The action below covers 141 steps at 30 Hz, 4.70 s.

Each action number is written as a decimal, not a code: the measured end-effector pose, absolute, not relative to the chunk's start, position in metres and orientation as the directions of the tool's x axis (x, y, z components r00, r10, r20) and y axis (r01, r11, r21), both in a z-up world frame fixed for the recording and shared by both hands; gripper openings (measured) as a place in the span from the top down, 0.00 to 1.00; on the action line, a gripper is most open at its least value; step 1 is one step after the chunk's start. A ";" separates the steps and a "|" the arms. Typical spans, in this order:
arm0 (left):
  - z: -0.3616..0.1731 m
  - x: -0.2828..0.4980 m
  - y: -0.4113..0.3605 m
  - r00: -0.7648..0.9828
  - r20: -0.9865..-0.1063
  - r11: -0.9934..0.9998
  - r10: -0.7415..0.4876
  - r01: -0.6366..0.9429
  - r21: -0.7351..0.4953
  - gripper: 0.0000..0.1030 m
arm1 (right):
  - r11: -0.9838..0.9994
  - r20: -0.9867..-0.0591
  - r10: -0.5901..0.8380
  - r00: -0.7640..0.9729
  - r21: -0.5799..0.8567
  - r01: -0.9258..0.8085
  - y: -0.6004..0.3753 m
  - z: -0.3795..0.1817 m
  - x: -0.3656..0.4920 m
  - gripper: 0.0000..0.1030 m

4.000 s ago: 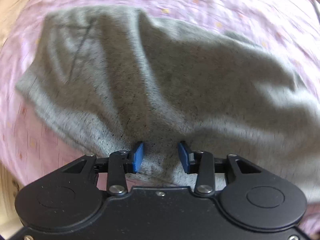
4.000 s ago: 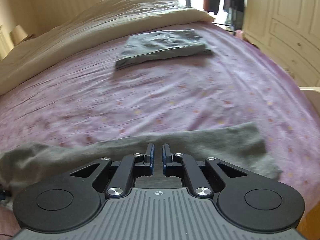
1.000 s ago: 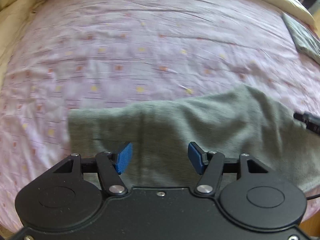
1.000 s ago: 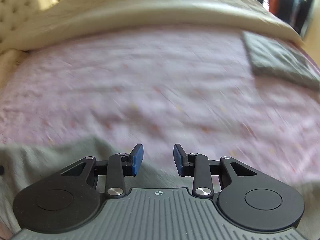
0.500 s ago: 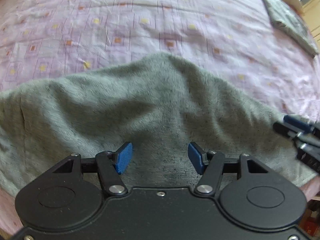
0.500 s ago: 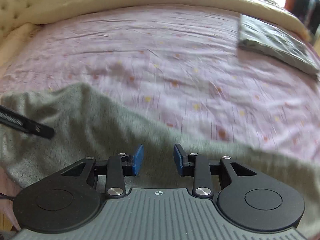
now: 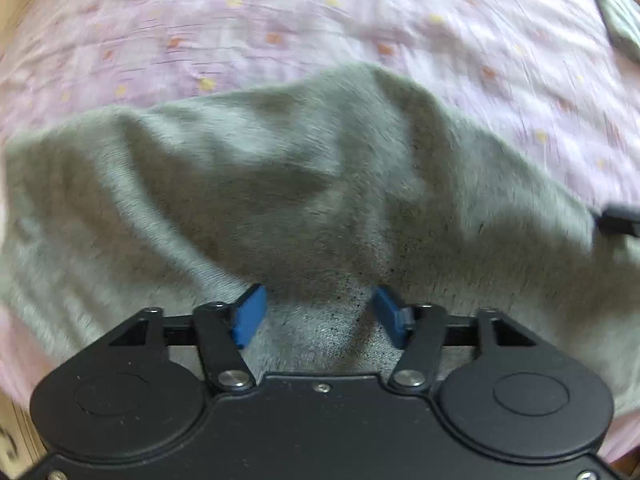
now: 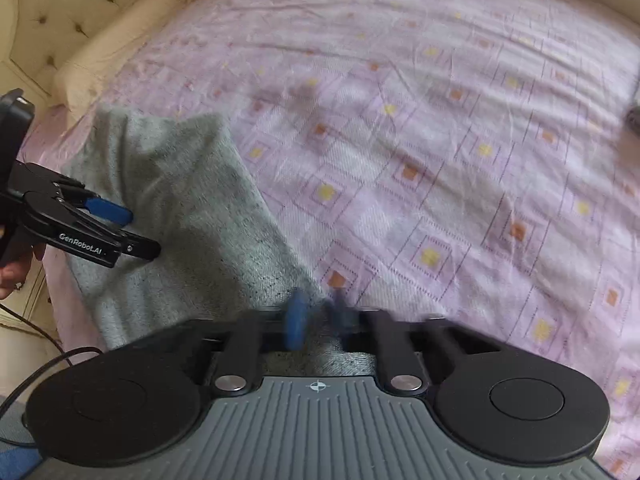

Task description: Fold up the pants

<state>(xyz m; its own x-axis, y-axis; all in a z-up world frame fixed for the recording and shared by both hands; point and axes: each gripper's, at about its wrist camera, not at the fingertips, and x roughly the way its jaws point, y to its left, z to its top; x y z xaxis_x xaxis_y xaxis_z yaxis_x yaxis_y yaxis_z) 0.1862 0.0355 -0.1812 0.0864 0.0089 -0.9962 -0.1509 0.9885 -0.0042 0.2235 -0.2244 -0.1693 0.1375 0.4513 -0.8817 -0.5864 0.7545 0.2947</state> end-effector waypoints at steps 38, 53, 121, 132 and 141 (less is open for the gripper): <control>-0.164 0.218 -0.010 0.052 -0.998 0.970 -0.044 -0.237 -0.055 0.88 | 0.717 -0.837 0.521 0.165 0.325 -0.617 -0.223 -0.155 0.235 0.91; -0.158 0.221 -0.002 0.090 -0.993 0.963 -0.079 -0.251 -0.100 0.85 | 0.633 -0.866 0.491 0.096 0.279 -0.722 -0.180 -0.177 0.239 0.97; -0.144 0.092 -0.097 0.199 -0.980 0.996 0.020 0.082 0.037 0.50 | 0.969 -0.823 -0.132 0.553 0.009 0.245 -0.460 -0.133 0.048 0.67; -0.132 0.063 -0.148 0.214 -0.976 0.999 0.037 -0.002 0.037 0.50 | 0.976 -0.840 -0.159 0.518 -0.053 0.213 -0.541 -0.158 0.100 0.67; -0.136 0.073 -0.175 0.200 -0.979 0.999 0.034 0.002 0.035 0.50 | 0.982 -0.882 0.009 0.471 0.097 0.163 -0.555 -0.166 0.092 0.96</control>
<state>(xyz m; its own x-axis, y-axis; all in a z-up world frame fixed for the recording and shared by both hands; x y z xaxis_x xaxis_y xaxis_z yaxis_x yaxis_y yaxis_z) 0.0725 -0.1749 -0.1356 0.2003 0.0339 -0.9792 0.0019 0.9994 0.0350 0.0915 -0.5550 -0.1656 0.4712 0.0093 -0.8820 0.1627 0.9819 0.0972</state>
